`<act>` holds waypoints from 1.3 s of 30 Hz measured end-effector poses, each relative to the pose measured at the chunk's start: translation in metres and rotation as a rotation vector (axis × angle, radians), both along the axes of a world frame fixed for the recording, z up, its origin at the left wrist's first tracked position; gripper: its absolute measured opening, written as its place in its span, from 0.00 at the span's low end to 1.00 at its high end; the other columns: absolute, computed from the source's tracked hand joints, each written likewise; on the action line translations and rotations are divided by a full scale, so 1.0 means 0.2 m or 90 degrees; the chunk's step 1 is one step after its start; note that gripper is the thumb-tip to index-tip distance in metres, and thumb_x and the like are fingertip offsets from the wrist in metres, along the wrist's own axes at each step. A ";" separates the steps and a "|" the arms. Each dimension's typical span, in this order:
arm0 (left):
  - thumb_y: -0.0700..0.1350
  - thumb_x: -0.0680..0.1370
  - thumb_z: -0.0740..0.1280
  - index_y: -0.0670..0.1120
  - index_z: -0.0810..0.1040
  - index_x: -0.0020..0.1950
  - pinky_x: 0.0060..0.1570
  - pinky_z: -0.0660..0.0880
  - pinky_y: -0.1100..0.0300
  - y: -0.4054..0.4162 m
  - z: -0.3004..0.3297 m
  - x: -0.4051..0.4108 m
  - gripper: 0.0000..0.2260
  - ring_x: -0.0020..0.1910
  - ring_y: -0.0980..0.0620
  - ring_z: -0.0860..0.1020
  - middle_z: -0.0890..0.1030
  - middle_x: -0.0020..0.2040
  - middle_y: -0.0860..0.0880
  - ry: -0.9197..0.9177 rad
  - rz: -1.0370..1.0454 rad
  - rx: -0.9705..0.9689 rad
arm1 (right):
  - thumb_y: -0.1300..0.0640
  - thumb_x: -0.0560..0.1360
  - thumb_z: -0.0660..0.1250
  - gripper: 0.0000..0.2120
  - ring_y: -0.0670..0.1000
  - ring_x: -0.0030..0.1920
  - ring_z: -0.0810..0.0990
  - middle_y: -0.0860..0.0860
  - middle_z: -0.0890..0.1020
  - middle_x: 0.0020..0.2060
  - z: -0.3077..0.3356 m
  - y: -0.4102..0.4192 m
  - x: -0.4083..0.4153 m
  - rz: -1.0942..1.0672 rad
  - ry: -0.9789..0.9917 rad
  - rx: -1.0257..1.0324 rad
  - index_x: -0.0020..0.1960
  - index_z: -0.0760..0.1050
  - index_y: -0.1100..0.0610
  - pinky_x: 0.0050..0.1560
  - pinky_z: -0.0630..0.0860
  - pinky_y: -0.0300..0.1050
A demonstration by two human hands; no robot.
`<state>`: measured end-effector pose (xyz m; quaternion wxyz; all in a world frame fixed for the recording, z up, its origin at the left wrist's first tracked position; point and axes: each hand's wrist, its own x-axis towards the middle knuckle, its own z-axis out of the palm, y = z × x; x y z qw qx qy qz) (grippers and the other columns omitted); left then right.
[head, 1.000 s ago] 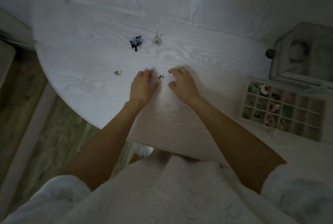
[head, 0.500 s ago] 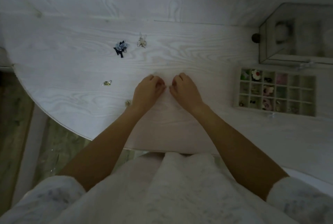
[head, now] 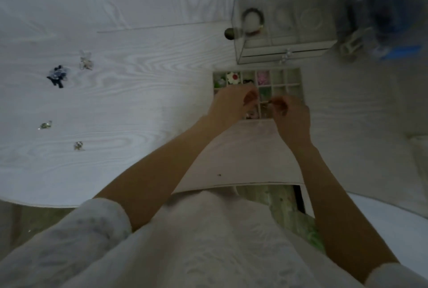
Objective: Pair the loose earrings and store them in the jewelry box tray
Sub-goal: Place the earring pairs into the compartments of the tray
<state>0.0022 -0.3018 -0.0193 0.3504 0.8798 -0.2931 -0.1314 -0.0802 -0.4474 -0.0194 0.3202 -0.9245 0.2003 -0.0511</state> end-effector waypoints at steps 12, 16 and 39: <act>0.43 0.76 0.65 0.45 0.78 0.57 0.52 0.75 0.52 -0.48 -0.11 0.04 0.11 0.52 0.44 0.79 0.82 0.52 0.43 -0.016 -0.013 0.135 | 0.61 0.73 0.65 0.09 0.60 0.50 0.79 0.59 0.82 0.49 -0.09 -0.32 0.12 0.042 0.052 -0.049 0.53 0.78 0.60 0.48 0.74 0.48; 0.41 0.76 0.64 0.45 0.77 0.58 0.49 0.74 0.55 -0.45 -0.12 0.03 0.12 0.52 0.44 0.78 0.81 0.53 0.43 -0.065 -0.008 0.136 | 0.60 0.74 0.64 0.09 0.58 0.50 0.77 0.59 0.79 0.49 -0.11 -0.32 0.12 0.061 0.057 -0.060 0.53 0.78 0.59 0.45 0.71 0.46; 0.47 0.77 0.65 0.47 0.75 0.59 0.48 0.72 0.61 1.35 -0.03 0.10 0.11 0.45 0.53 0.78 0.81 0.50 0.49 0.059 0.539 0.054 | 0.60 0.75 0.65 0.13 0.51 0.54 0.77 0.53 0.79 0.55 -0.03 1.05 0.62 0.527 0.139 0.099 0.58 0.75 0.55 0.54 0.76 0.47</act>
